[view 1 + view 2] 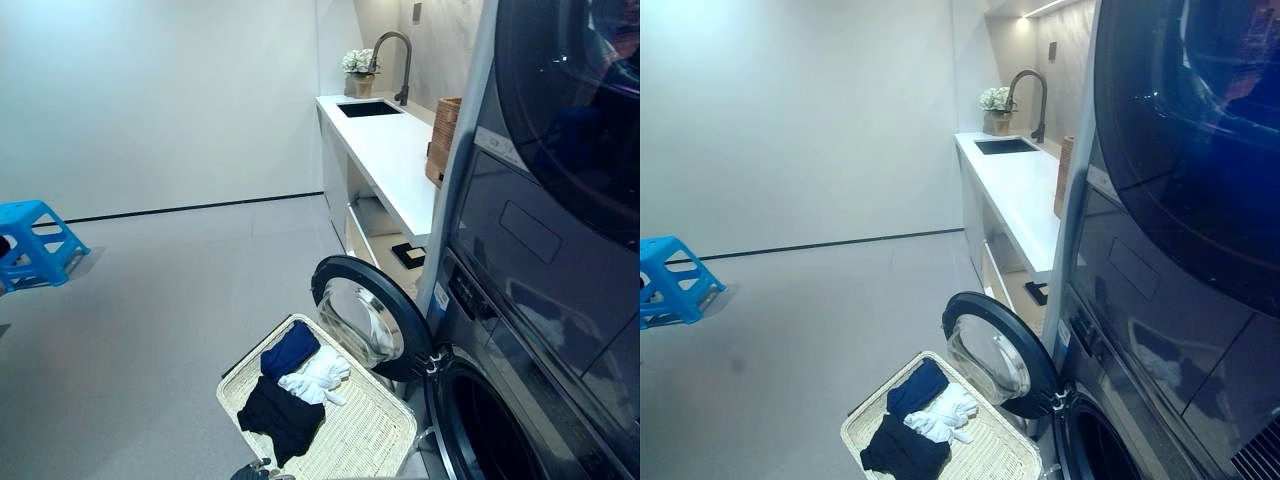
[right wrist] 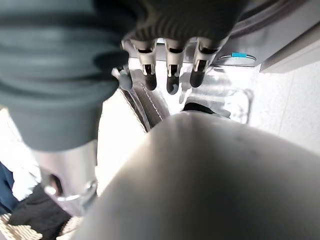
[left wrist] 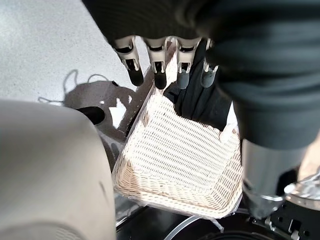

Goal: Put the clothes into the washing machine.

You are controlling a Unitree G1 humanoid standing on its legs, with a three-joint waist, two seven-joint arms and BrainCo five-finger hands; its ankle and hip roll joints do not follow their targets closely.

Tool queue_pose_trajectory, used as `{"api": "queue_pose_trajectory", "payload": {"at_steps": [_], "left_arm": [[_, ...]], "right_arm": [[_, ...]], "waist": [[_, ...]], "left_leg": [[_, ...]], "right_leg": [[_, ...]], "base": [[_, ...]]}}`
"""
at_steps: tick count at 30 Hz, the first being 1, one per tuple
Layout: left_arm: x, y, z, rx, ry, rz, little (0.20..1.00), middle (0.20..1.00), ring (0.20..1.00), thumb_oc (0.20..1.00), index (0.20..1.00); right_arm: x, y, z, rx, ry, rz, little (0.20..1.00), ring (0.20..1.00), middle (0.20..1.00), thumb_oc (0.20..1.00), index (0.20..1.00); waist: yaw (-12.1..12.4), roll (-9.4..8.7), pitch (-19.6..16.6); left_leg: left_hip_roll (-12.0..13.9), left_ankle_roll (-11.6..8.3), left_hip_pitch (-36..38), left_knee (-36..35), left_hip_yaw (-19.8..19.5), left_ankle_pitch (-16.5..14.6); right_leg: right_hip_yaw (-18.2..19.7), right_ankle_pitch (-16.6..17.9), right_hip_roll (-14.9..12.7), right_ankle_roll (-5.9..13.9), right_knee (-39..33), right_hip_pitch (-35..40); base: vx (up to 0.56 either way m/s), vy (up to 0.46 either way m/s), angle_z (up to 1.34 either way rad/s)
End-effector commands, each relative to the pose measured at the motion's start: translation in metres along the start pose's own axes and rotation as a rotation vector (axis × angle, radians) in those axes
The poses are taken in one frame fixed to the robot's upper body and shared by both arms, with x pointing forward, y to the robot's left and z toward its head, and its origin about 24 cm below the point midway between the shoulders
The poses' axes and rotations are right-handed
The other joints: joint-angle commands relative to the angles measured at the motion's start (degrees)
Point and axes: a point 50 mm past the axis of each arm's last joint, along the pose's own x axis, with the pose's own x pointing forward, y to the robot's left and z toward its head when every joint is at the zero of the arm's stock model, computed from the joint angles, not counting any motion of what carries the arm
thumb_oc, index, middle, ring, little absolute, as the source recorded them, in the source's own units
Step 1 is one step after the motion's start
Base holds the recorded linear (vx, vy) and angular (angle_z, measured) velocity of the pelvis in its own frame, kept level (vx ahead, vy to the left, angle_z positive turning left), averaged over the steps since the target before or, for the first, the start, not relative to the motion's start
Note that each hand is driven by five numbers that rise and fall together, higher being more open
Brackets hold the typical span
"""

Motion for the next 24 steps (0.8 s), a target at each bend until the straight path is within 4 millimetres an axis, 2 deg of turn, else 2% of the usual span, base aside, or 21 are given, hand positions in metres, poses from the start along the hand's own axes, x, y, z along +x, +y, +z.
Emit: {"api": "queue_pose_trajectory", "payload": {"at_steps": [1, 17, 24], "left_arm": [[0.002, -0.013, -0.003, -0.008, 0.026, -0.035, 1.0, 1.0, 1.0, 1.0, 1.0], [0.001, -0.015, -0.017, -0.042, 0.11, -0.034, 1.0, 1.0, 1.0, 1.0, 1.0], [0.001, -0.017, -0.017, -0.066, 0.113, -0.033, 1.0, 1.0, 1.0, 1.0, 1.0]], "right_arm": [[0.007, 0.021, 0.011, 0.026, 0.006, 0.082, 1.0, 1.0, 1.0, 1.0, 1.0], [0.007, 0.022, 0.006, 0.059, 0.025, 0.045, 1.0, 1.0, 1.0, 1.0, 1.0], [0.008, 0.022, 0.005, 0.028, 0.035, 0.025, 1.0, 1.0, 1.0, 1.0, 1.0]], "waist": [[-0.1, -2.61, 0.4], [-0.2, -2.7, -0.1], [-0.3, -2.63, 0.1]], "left_leg": [[-5.3, 4.85, -2.4, 0.1, -0.4, -0.1], [-5.2, 4.93, -1.9, 0.1, -0.3, -0.4], [-5.2, 5.02, -2.0, 0.1, -0.3, -0.4]], "right_leg": [[-0.5, 1.2, -1.6, 2.3, 0.3, 0.1], [-0.6, 0.8, -1.5, 2.16, 0.5, 0.4], [-0.6, 0.8, -1.6, 2.16, 0.5, 0.3]], "base": [[0.0, 0.0, 0.0], [0.01, 0.0, 0.0], [0.0, 0.0, 0.0]]}}
